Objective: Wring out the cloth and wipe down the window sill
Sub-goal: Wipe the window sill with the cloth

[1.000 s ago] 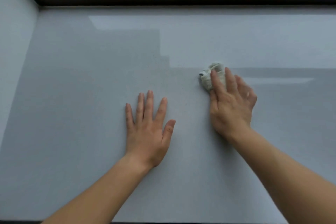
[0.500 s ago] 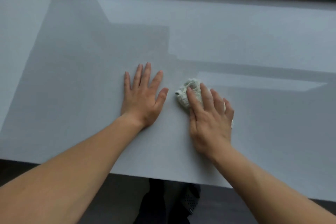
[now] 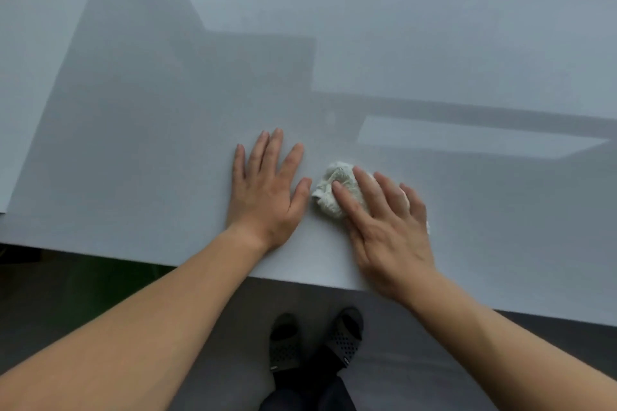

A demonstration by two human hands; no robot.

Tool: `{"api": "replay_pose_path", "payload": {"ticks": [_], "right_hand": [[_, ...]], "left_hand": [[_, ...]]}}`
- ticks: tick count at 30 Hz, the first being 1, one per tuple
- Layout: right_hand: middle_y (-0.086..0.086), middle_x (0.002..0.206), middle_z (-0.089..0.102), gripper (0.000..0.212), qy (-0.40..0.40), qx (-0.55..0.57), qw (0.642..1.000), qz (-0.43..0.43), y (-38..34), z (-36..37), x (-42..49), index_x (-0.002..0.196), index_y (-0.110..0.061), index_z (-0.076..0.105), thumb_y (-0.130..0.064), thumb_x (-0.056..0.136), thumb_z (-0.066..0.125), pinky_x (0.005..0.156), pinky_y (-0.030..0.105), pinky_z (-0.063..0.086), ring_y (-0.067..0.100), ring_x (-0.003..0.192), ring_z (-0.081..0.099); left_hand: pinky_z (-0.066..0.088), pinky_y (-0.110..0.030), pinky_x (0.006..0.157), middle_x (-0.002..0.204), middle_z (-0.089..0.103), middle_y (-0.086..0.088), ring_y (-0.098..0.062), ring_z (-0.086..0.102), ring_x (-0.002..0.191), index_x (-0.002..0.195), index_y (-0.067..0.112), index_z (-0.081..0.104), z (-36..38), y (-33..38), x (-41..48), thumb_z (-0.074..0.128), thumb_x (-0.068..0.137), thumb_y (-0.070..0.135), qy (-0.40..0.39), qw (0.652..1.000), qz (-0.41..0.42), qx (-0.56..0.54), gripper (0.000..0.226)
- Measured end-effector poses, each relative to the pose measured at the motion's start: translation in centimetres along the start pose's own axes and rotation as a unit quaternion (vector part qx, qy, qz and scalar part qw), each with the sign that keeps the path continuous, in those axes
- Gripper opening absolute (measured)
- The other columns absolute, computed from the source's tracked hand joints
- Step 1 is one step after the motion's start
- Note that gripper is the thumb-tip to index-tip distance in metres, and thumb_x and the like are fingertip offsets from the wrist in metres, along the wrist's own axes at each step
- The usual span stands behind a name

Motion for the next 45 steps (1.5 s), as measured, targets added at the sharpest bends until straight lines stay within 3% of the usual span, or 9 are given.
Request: {"api": "replay_pose_path", "payload": {"ticks": [2,6,8,15,20,26,33,39,45], "right_hand": [[-0.003,0.158,0.034,0.057,-0.011,-0.01,1.0,-0.027,1.4,-0.1,0.1,0.149,-0.043,0.034,-0.041,0.093,0.045,0.112,0.047,0.021,0.028,0.14,0.034],[-0.001,0.158,0.031,0.052,0.014,0.023,0.991,0.135,3.6,-0.8,1.0,0.148,-0.042,0.035,-0.037,0.097,0.045,0.112,0.048,0.019,0.03,0.141,0.03],[0.001,0.158,0.031,0.054,0.035,0.025,0.986,0.161,1.6,-0.7,-0.1,0.149,-0.039,0.035,-0.034,0.097,0.048,0.112,0.049,0.019,0.03,0.141,0.029],[-0.002,0.157,0.034,0.056,-0.003,-0.004,1.0,0.018,-0.8,-0.2,-3.9,0.148,-0.041,0.036,-0.039,0.093,0.046,0.113,0.047,0.021,0.029,0.14,0.033],[0.001,0.16,0.028,0.052,0.024,0.021,0.979,0.199,2.5,-0.8,-3.3,0.15,-0.04,0.032,-0.038,0.099,0.043,0.112,0.049,0.018,0.031,0.142,0.027],[-0.004,0.16,0.029,0.056,-0.012,-0.002,1.0,-0.009,-0.6,0.3,-6.0,0.151,-0.045,0.027,-0.043,0.096,0.041,0.115,0.046,0.018,0.028,0.143,0.029],[0.002,0.159,0.029,0.053,0.022,0.021,0.983,0.183,7.3,-1.4,-4.3,0.15,-0.04,0.034,-0.039,0.098,0.046,0.11,0.049,0.018,0.032,0.141,0.029],[-0.001,0.157,0.035,0.05,-0.009,0.009,1.0,-0.001,6.3,-1.1,-6.4,0.148,-0.042,0.037,-0.046,0.098,0.035,0.111,0.048,0.022,0.03,0.141,0.034],[0.0,0.161,0.025,0.05,0.01,0.023,0.981,0.192,14.2,-1.9,-1.9,0.15,-0.043,0.03,-0.04,0.101,0.038,0.112,0.047,0.013,0.029,0.144,0.023]], "left_hand": [[-0.001,-0.053,0.12,0.165,0.011,-0.006,-0.021,0.002,0.152,0.153,0.027,0.026,0.1,0.0,0.1,0.019,0.094,0.054,0.001,1.0,0.0,0.008,0.065],[-0.002,-0.053,0.12,0.164,0.013,-0.008,-0.023,0.004,0.152,0.152,0.025,0.028,0.1,0.2,-0.1,0.019,0.094,0.053,0.009,1.0,0.002,0.006,0.066],[-0.003,-0.052,0.12,0.164,0.013,-0.008,-0.023,0.004,0.152,0.152,0.025,0.028,0.2,0.2,-0.1,0.018,0.094,0.053,0.009,1.0,0.003,0.003,0.066],[-0.007,-0.049,0.121,0.165,0.011,-0.007,-0.021,0.001,0.152,0.153,0.027,0.026,0.0,0.1,-0.2,0.016,0.093,0.052,0.007,1.0,0.006,0.001,0.066],[-0.007,-0.05,0.12,0.164,0.012,-0.009,-0.023,0.002,0.152,0.153,0.025,0.026,0.4,0.3,-0.1,0.022,0.093,0.05,-0.005,1.0,-0.001,0.009,0.065],[0.002,-0.051,0.121,0.158,0.03,-0.016,-0.029,0.019,0.149,0.14,0.014,0.047,-0.7,2.9,0.4,0.035,0.09,0.034,0.037,0.996,-0.004,-0.081,0.055],[-0.003,-0.049,0.121,0.162,0.021,-0.01,-0.024,0.011,0.151,0.147,0.02,0.04,0.7,7.9,2.9,0.038,0.094,0.034,0.021,0.995,0.003,-0.1,0.055],[-0.01,-0.053,0.119,0.166,0.003,-0.003,-0.018,-0.006,0.152,0.155,0.029,0.019,2.3,9.0,4.4,0.029,0.098,0.045,-0.003,0.997,-0.069,-0.02,0.06],[-0.008,-0.054,0.119,0.166,0.003,-0.003,-0.018,-0.005,0.152,0.155,0.029,0.018,2.3,9.2,4.1,0.021,0.093,0.052,0.004,0.997,-0.072,0.005,0.067]]}}
Point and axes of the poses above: each hand's wrist, its own x-axis towards the middle knuckle, its own z-axis out of the palm, y = z × x, the point moved 8 cm from there along x, towards the middle knuckle
